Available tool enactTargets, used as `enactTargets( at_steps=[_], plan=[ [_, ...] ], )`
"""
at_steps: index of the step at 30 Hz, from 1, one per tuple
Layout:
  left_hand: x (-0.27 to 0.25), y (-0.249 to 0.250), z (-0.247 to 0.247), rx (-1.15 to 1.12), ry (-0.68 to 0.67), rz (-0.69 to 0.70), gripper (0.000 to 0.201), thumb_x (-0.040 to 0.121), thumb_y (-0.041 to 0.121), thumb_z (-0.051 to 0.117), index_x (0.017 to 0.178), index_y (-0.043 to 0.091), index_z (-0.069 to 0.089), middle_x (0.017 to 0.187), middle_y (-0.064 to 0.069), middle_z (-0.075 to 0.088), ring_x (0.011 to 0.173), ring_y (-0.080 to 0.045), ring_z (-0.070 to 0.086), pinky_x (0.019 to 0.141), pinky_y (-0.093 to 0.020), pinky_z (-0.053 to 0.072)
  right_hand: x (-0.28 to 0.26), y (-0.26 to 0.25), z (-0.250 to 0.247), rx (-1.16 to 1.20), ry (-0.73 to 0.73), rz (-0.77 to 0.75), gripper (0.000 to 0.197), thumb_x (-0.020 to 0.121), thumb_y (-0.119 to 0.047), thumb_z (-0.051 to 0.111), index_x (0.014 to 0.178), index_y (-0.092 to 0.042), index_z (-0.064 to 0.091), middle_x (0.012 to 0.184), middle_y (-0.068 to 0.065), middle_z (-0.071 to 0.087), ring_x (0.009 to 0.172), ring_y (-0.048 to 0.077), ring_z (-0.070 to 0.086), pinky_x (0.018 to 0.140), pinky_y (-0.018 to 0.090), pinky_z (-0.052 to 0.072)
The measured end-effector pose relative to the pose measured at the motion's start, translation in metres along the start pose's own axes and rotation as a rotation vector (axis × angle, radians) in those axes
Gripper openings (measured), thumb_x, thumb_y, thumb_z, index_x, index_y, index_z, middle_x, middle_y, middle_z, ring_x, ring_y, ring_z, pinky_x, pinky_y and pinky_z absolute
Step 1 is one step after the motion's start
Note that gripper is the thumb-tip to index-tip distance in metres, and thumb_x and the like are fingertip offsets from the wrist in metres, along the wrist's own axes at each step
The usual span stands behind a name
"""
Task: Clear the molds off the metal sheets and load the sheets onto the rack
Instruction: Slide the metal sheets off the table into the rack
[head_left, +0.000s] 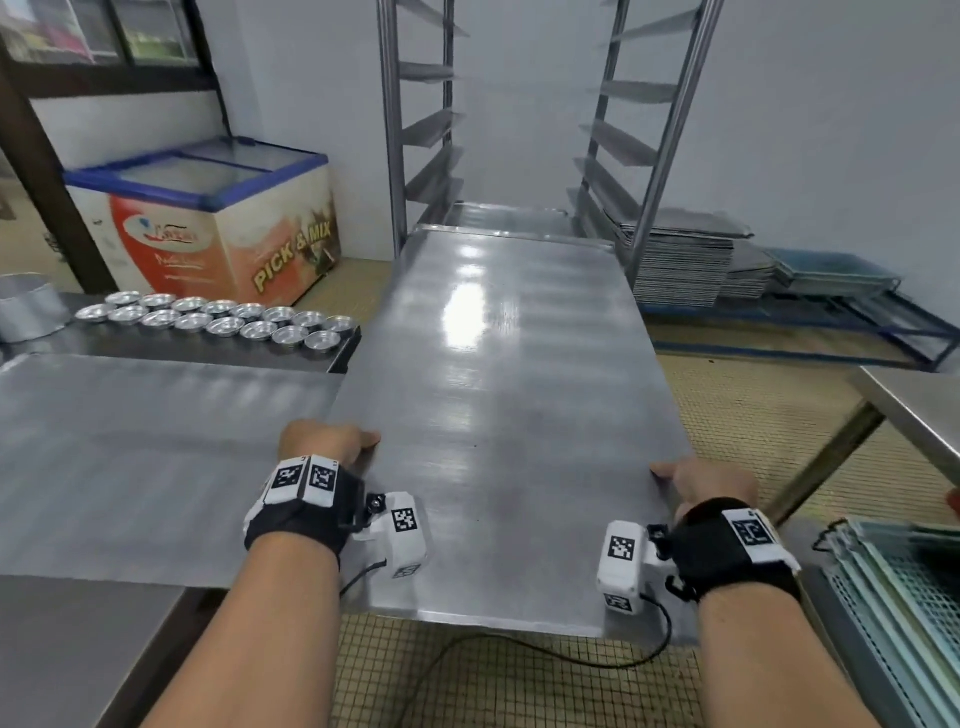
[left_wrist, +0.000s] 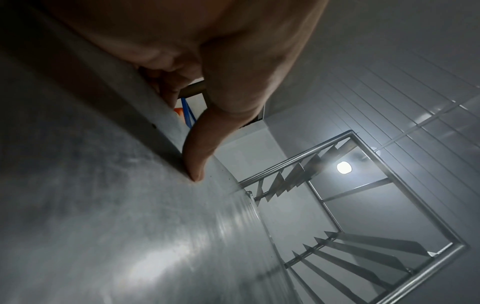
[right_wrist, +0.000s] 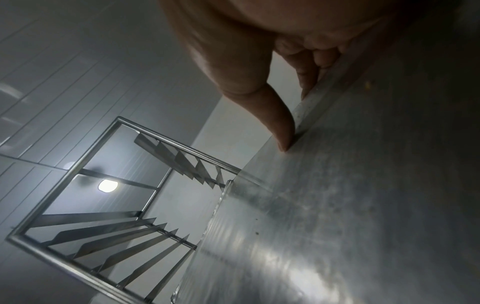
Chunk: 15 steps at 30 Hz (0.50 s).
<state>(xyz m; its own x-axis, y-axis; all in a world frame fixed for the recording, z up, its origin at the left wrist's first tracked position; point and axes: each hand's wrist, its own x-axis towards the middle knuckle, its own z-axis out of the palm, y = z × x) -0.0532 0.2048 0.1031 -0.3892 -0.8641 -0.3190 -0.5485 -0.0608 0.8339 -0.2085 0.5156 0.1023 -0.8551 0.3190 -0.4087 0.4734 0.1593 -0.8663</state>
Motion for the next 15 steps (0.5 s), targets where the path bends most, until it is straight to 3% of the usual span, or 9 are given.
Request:
enactTargets(
  at_steps=[3,4,7,10,13,15],
  plan=[
    [0.023,0.02,0.024,-0.062,-0.015,-0.071,0.028,0.075,0.014,0.083,0.084,-0.004,0.063,0.086,-0.016,0.067,0.076,-0.027,0.064,0.07,-0.034,0.049,0.039,-0.009,0.019,0.064,0.019,0.015,0.059,0.05,-0.001,0.088,0.103,0.007,0.063,0.101,0.02,0.069,0.087,0.034,0.066,0.083,0.055,0.057],
    [0.029,0.024,0.03,-0.088,-0.011,-0.094,0.028,0.074,0.012,0.084,0.081,-0.002,0.061,0.083,-0.016,0.067,0.07,-0.025,0.061,0.067,-0.032,0.048,0.05,-0.011,0.025,0.066,0.016,0.024,0.06,0.047,0.0,0.086,0.102,0.007,0.063,0.101,0.021,0.069,0.087,0.036,0.067,0.081,0.058,0.057],
    [0.052,0.037,0.051,-0.077,0.007,-0.131,0.038,0.068,0.013,0.088,0.092,-0.001,0.061,0.098,-0.018,0.068,0.075,-0.028,0.063,0.07,-0.033,0.048,0.094,-0.018,0.046,0.103,0.012,0.026,0.065,0.049,0.002,0.087,0.108,0.008,0.062,0.103,0.021,0.069,0.091,0.039,0.067,0.082,0.061,0.056],
    [0.073,0.053,0.064,-0.08,0.016,-0.139,0.046,0.068,0.016,0.088,0.098,-0.003,0.059,0.101,-0.017,0.066,0.083,-0.031,0.064,0.076,-0.036,0.051,0.127,-0.027,0.066,0.094,0.003,0.008,0.077,0.038,-0.005,0.087,0.11,0.004,0.061,0.105,0.02,0.069,0.092,0.039,0.068,0.084,0.062,0.055],
    [0.095,0.068,0.074,-0.059,0.018,-0.094,0.058,0.071,0.023,0.086,0.117,-0.003,0.063,0.116,-0.02,0.066,0.105,-0.035,0.065,0.086,-0.035,0.051,0.132,-0.047,0.083,0.051,-0.015,-0.012,0.036,0.048,0.001,0.082,0.076,0.002,0.058,0.089,0.02,0.07,0.081,0.036,0.069,0.077,0.062,0.057],
    [0.113,0.079,0.08,-0.052,0.018,-0.084,0.055,0.075,0.022,0.084,0.118,-0.005,0.062,0.114,-0.018,0.066,0.102,-0.032,0.065,0.084,-0.036,0.051,0.133,-0.063,0.094,0.024,-0.022,-0.019,0.027,0.05,0.004,0.077,0.065,0.001,0.055,0.079,0.021,0.068,0.075,0.035,0.069,0.07,0.066,0.057]
  ],
)
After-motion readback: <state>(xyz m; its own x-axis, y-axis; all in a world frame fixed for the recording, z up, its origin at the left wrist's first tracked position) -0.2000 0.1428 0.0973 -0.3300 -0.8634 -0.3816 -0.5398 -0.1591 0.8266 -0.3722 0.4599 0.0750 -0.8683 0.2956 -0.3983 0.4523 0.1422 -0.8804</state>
